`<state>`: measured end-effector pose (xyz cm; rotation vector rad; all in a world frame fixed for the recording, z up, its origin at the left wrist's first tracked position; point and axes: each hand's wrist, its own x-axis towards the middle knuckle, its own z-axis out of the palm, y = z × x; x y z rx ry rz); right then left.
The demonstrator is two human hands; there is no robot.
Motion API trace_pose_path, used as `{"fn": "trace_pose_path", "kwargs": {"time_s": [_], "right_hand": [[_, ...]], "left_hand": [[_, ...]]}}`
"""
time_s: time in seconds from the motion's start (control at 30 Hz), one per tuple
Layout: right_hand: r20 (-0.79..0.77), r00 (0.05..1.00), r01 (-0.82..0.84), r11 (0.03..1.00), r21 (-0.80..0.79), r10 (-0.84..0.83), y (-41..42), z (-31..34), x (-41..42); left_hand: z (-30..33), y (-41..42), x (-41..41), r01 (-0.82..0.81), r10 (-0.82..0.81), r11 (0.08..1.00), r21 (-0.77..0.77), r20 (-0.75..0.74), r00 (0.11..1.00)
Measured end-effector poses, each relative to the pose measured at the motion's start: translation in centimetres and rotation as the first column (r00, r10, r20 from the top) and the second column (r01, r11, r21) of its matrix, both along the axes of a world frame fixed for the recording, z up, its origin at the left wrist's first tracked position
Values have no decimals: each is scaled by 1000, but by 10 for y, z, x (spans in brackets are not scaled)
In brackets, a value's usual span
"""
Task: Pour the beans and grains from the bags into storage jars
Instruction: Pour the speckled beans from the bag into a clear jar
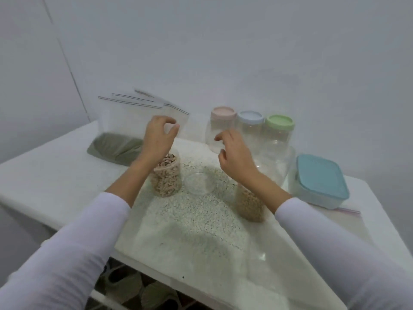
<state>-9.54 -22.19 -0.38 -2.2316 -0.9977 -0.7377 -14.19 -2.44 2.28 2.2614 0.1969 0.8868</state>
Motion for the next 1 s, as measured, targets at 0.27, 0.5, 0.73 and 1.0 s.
{"fn": "trace_pose_path", "kwargs": {"time_s": [0.27, 0.5, 0.73, 1.0], "right_hand": [[-474, 822, -121, 717, -687, -315, 81, -48, 34], [-568, 728, -180, 692, -699, -384, 102, -72, 48], [-737, 660, 284, 858, 428, 149, 106, -41, 49], [-749, 422, 9, 824, 566, 510, 138, -64, 14]], "left_hand": [[-35, 85, 18, 69, -149, 954, -292, -261, 954], [-63, 96, 23, 222, -392, 806, -549, -214, 895], [-69, 91, 24, 189, -350, 743, -642, -133, 927], [-79, 110, 28, 248, -517, 483, -840, -45, 855]]}}
